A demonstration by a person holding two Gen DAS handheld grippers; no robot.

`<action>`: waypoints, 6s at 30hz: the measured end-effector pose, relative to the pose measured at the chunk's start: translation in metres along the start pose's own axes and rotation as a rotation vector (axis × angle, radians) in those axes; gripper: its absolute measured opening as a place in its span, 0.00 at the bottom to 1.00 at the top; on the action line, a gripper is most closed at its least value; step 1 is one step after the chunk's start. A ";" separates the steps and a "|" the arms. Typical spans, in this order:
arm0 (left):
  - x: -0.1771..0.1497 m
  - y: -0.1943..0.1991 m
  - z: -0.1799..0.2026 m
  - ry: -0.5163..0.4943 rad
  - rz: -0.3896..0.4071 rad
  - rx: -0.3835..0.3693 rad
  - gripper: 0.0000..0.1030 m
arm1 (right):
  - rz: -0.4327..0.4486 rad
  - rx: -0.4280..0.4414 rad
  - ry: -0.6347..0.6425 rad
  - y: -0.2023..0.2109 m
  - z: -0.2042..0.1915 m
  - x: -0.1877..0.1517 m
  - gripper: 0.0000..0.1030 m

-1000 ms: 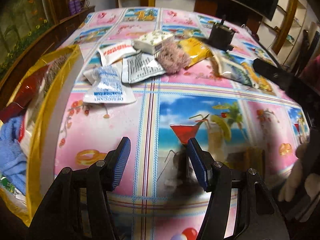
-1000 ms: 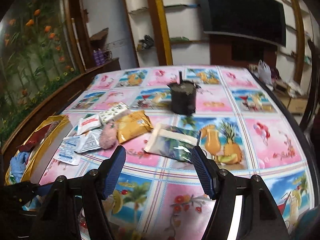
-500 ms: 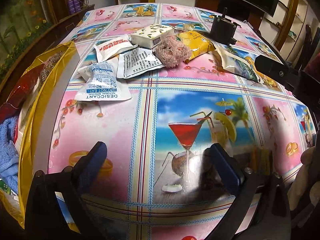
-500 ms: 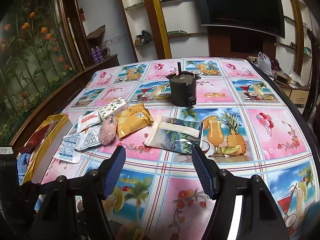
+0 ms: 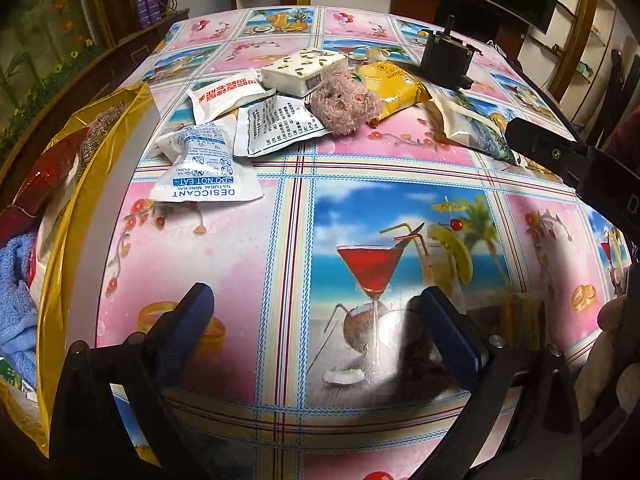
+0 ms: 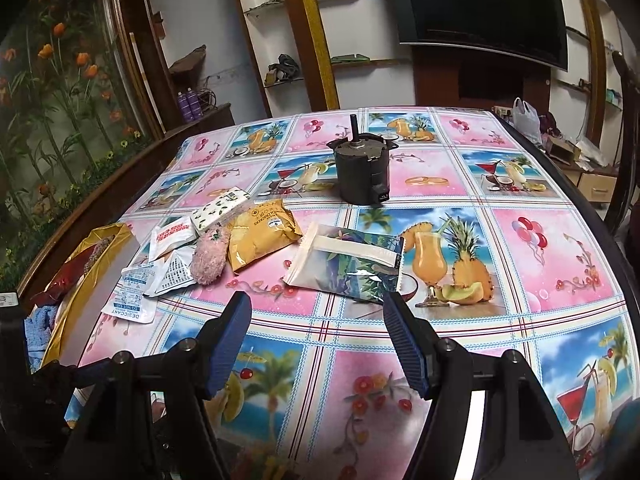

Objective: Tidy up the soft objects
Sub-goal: 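Move both tools back over the table toward the remaining packets, then grasp white desiccant packet with left tool while right tool grasps pink fuzzy ball, then carry desiccant packet and pink ball into the box and open both tools, then grasp white printed leaflet with left tool while right tool grasps clear plastic packet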

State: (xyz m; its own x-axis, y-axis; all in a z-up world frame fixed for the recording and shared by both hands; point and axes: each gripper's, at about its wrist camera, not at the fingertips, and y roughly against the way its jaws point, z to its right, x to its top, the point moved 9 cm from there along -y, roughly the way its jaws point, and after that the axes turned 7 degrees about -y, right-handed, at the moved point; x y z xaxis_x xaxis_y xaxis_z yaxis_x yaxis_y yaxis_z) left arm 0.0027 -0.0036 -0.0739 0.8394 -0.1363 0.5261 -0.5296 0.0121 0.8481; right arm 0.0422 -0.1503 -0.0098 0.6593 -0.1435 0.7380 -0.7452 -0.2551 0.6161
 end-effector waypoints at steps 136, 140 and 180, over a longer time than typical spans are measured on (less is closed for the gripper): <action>-0.020 0.135 -0.278 0.443 0.292 -0.165 0.56 | -0.263 0.362 0.326 -0.012 -0.290 -0.049 0.52; -0.024 0.145 -0.268 0.448 0.315 -0.170 0.56 | -0.285 0.487 0.283 -0.001 -0.300 -0.052 0.52; -0.007 0.139 -0.079 -0.014 0.248 0.213 0.59 | -0.179 0.255 0.043 0.032 -0.082 -0.042 0.63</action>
State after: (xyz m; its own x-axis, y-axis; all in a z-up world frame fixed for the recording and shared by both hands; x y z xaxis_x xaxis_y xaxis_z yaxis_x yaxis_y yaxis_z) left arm -0.0672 0.0773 0.0447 0.6804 -0.1683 0.7132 -0.7328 -0.1604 0.6613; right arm -0.0179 -0.0738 0.0013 0.7690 -0.0351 0.6383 -0.5649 -0.5048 0.6528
